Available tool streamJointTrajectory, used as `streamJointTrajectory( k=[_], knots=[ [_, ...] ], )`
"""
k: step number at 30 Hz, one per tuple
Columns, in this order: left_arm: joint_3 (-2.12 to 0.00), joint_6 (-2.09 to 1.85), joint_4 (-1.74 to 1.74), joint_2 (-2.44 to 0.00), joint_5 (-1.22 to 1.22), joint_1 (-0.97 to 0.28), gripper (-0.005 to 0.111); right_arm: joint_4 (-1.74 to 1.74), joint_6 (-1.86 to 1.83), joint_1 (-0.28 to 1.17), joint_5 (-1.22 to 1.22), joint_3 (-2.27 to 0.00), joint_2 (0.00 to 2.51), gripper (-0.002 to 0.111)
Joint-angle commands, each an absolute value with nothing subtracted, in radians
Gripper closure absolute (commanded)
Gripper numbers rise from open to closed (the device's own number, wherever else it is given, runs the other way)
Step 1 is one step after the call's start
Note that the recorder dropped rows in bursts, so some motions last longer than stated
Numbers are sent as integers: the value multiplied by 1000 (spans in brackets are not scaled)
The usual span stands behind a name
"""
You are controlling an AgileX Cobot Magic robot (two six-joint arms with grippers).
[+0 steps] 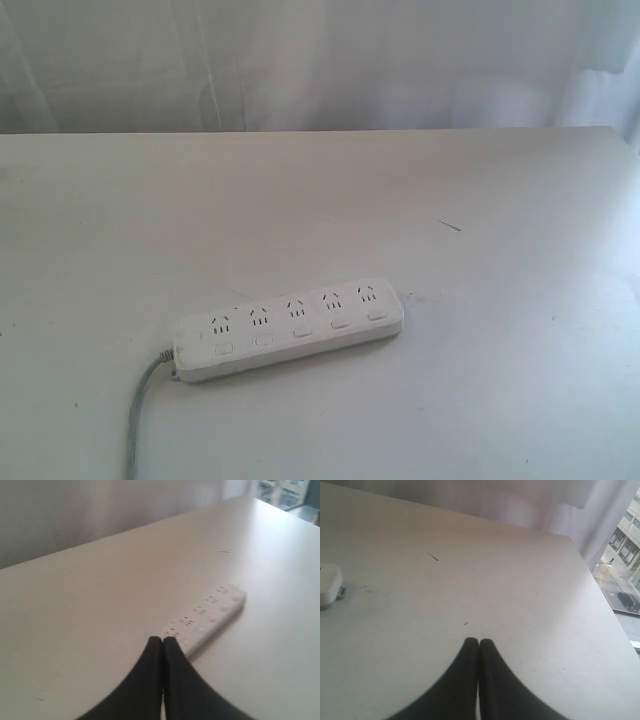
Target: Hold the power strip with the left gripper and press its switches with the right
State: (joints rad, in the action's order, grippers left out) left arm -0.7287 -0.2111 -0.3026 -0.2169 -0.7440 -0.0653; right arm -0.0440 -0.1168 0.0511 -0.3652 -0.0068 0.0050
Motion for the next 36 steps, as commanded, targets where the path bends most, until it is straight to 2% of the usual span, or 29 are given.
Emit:
streamJointTrajectory(
  k=[1,7,13,26,36],
  knots=[
    [-723,-52,-153,-210,-664,-71,107,-49,-116,44,-358,0,0,108],
    [-689,454,211,-210,-430,-71,107,-49,-116,44,-358,0,0,108],
    [-600,879,527,-252,0,-72,107,-49,-116,44,-358,0,0,108],
    [-589,920,996,-600,281,-72,107,-49,-116,44,-358,0,0,108],
    [-712,1231,1613,-808,516,-72,107,-49,-116,44,-358,0,0,108]
  ],
)
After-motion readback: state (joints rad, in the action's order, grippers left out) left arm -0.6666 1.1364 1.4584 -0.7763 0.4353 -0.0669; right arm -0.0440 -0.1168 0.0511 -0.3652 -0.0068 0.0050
